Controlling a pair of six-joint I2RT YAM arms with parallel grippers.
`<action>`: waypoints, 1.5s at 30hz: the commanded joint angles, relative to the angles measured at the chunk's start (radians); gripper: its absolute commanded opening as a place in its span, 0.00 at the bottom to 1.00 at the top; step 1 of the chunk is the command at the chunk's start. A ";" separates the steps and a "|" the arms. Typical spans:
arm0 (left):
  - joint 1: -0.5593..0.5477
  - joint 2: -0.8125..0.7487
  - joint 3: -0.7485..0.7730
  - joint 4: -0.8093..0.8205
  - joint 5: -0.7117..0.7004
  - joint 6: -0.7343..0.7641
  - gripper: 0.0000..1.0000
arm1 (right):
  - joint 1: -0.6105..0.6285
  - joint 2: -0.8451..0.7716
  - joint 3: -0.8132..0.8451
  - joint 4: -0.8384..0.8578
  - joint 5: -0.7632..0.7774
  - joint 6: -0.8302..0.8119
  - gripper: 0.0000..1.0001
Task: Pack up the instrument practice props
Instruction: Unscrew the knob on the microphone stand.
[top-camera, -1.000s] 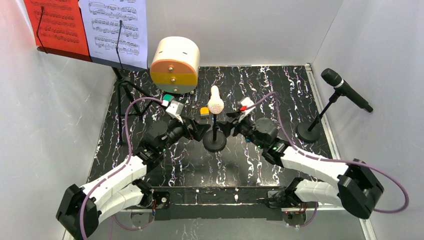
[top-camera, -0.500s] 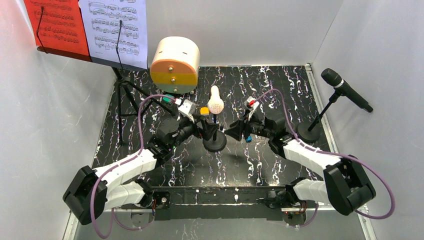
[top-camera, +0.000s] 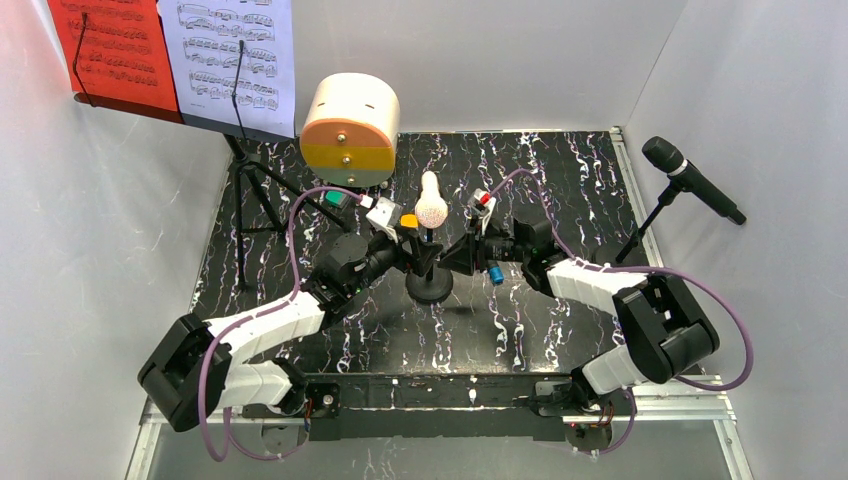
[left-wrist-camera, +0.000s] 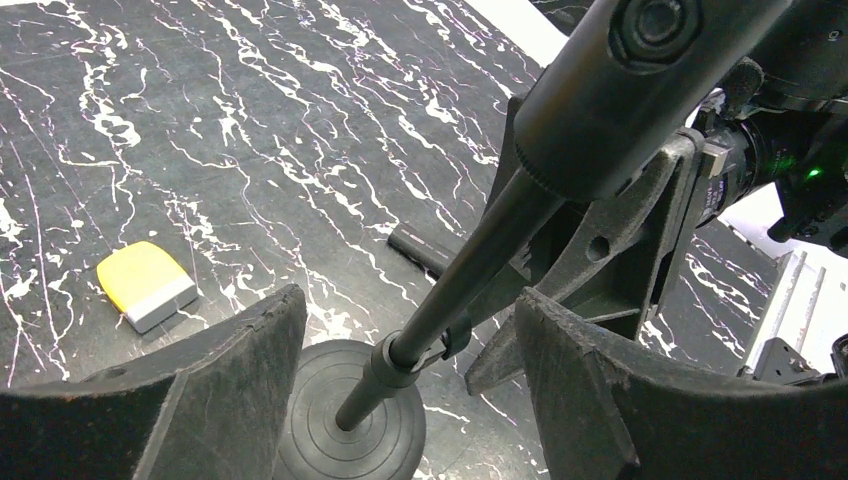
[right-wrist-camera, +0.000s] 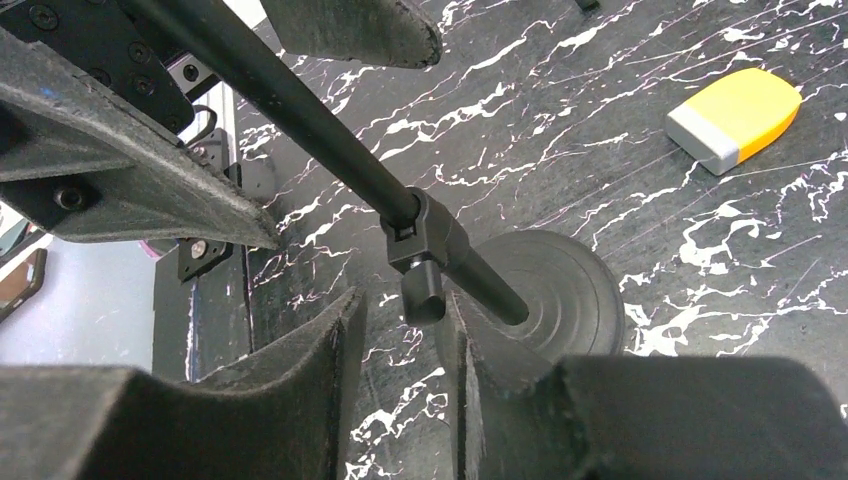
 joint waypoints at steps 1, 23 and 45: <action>-0.004 0.005 0.031 0.057 -0.026 0.026 0.73 | 0.000 0.018 0.044 0.092 -0.054 0.005 0.39; -0.004 0.011 -0.011 0.169 -0.053 0.025 0.66 | 0.096 -0.034 -0.178 0.345 0.295 0.207 0.01; -0.015 0.038 -0.065 0.344 -0.026 0.175 0.61 | 0.280 -0.172 -0.192 0.131 0.808 0.313 0.01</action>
